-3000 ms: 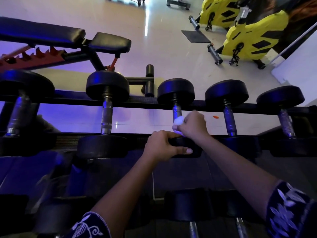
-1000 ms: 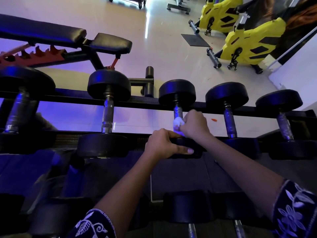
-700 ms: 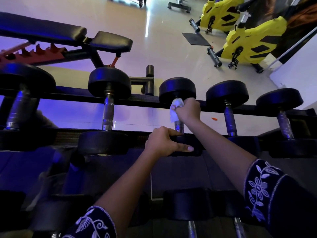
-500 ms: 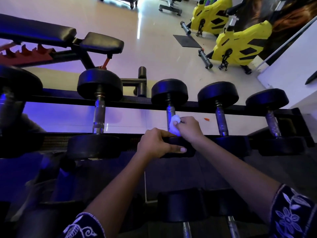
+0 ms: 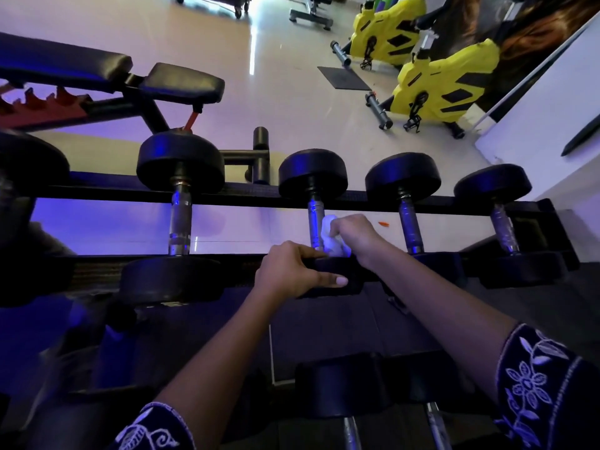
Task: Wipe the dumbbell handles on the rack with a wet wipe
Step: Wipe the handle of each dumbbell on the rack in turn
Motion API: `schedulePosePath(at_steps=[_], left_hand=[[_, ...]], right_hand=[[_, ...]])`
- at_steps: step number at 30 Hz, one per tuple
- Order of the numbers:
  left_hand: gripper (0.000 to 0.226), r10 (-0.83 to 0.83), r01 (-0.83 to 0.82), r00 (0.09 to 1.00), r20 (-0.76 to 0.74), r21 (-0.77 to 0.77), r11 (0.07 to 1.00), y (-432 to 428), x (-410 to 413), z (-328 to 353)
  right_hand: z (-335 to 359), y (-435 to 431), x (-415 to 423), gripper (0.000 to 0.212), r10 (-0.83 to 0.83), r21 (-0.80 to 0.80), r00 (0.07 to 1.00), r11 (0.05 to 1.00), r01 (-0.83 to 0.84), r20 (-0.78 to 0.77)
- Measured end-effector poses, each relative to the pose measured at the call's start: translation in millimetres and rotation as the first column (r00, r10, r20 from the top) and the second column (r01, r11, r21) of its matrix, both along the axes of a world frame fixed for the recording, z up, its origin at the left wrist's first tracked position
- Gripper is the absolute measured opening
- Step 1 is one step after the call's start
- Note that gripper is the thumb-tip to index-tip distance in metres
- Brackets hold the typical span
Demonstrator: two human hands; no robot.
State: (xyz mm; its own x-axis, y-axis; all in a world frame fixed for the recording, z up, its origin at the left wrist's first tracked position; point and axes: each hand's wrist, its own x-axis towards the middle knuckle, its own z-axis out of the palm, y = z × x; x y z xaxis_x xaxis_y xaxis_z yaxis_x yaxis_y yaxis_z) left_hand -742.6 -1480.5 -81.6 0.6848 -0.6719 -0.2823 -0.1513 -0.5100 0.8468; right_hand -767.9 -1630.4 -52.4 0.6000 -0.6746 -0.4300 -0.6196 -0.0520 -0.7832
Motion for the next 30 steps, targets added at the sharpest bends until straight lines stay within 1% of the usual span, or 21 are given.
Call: schedulePosePath(at_steps=[1,3,4,5,6,7,8,9,10,11,12,14,16,18,21,23,26,28,30], left_hand=[[0.064,-0.005,0.005,1.000,0.012,0.003,1.000,0.0,-0.5,0.5],[0.064,0.001,-0.003,0.999,0.045,0.032,0.999,-0.6,-2.6,2.1],[0.063,0.016,-0.019,0.998,0.065,0.059,0.998,-1.6,-5.5,5.1],[0.059,0.037,-0.047,0.993,0.111,0.089,0.995,-4.3,-9.7,9.8],[0.054,0.053,-0.079,0.980,0.191,0.130,0.988,-9.8,-15.2,14.3],[0.050,0.041,-0.103,0.951,0.308,0.188,0.977,-18.4,-22.3,19.7],[0.048,-0.010,-0.120,0.895,0.446,0.264,0.957,-29.3,-30.6,25.8],[0.043,-0.067,-0.134,0.821,0.567,0.306,0.942,-41.9,-39.4,29.7],[0.037,-0.098,-0.132,0.755,0.649,0.296,0.946,-55.5,-48.4,31.2],[0.034,-0.112,-0.099,0.722,0.683,0.261,0.960,-70.3,-56.8,32.9],[0.035,-0.123,-0.038,0.724,0.679,0.216,0.976,-85.4,-64.9,34.4],[0.040,-0.165,0.095,0.758,0.631,0.143,0.985,-119.7,-78.5,31.8],[0.045,-0.241,0.170,0.751,0.615,0.173,0.970,-153.9,-85.7,28.6],[0.054,-0.288,0.186,0.713,0.639,0.223,0.957,-179.0,-84.9,24.7],[0.068,-0.278,0.150,0.663,0.695,0.240,0.959,-188.7,-76.6,12.5],[0.075,-0.264,0.136,0.661,0.702,0.234,0.963,-181.2,-76.9,-2.1],[0.078,-0.208,0.158,0.719,0.663,0.136,0.978,-172.0,-76.2,-24.7],[0.076,-0.189,0.192,0.729,0.658,0.068,0.979,-171.3,-72.1,-32.4],[0.067,-0.172,0.220,0.724,0.668,0.014,0.975,-173.0,-69.0,-34.9]], right_hand=[[1.8,-5.1,-5.6,0.010,-0.002,-0.072,1.000,0.997,0.000,-0.030],[4.8,-17.7,-19.3,0.007,-0.019,-0.079,1.000,0.997,0.019,-0.003],[4.1,-27.4,-27.9,0.012,-0.027,-0.106,0.999,0.994,0.030,0.028],[2.9,-38.7,-35.3,0.020,-0.028,-0.177,0.998,0.984,0.038,0.053],[6.3,-49.3,-44.7,0.023,-0.017,-0.264,0.998,0.964,0.034,0.066],[9.3,-61.1,-54.0,0.020,-0.005,-0.354,0.997,0.935,0.030,0.072],[11.7,-73.8,-63.7,0.015,0.010,-0.445,0.998,0.895,0.019,0.063],[16.4,-86.2,-73.0,0.012,0.020,-0.532,0.998,0.846,0.013,0.057],[21.6,-97.9,-81.1,0.011,0.032,-0.605,0.998,0.796,0.008,0.055],[24.2,-110.7,-86.4,0.011,0.041,-0.657,0.997,0.754,0.011,0.064],[25.9,-122.8,-90.9,0.013,0.046,-0.692,0.996,0.722,0.015,0.070],[24.5,-148.7,-96.7,0.015,0.065,-0.708,0.996,0.706,-0.007,0.055],[20.5,-170.1,-102.0,0.014,0.121,-0.696,0.992,0.715,-0.071,0.023],[18.9,-185.3,-106.5,0.013,0.196,-0.674,0.980,0.727,-0.132,0.019],[15.2,-197.5,-110.6,0.016,0.295,-0.591,0.955,0.776,-0.220,0.032],[10.5,-197.0,-110.6,0.017,0.345,-0.524,0.937,0.808,-0.268,0.052],[0.2,-188.6,-112.5,0.012,0.402,-0.496,0.914,0.807,-0.321,0.062],[-3.1,-186.5,-111.6,0.008,0.413,-0.528,0.910,0.782,-0.330,0.042],[-4.1,-189.2,-100.4,0.006,0.377,-0.551,0.926,0.778,-0.301,0.026]])
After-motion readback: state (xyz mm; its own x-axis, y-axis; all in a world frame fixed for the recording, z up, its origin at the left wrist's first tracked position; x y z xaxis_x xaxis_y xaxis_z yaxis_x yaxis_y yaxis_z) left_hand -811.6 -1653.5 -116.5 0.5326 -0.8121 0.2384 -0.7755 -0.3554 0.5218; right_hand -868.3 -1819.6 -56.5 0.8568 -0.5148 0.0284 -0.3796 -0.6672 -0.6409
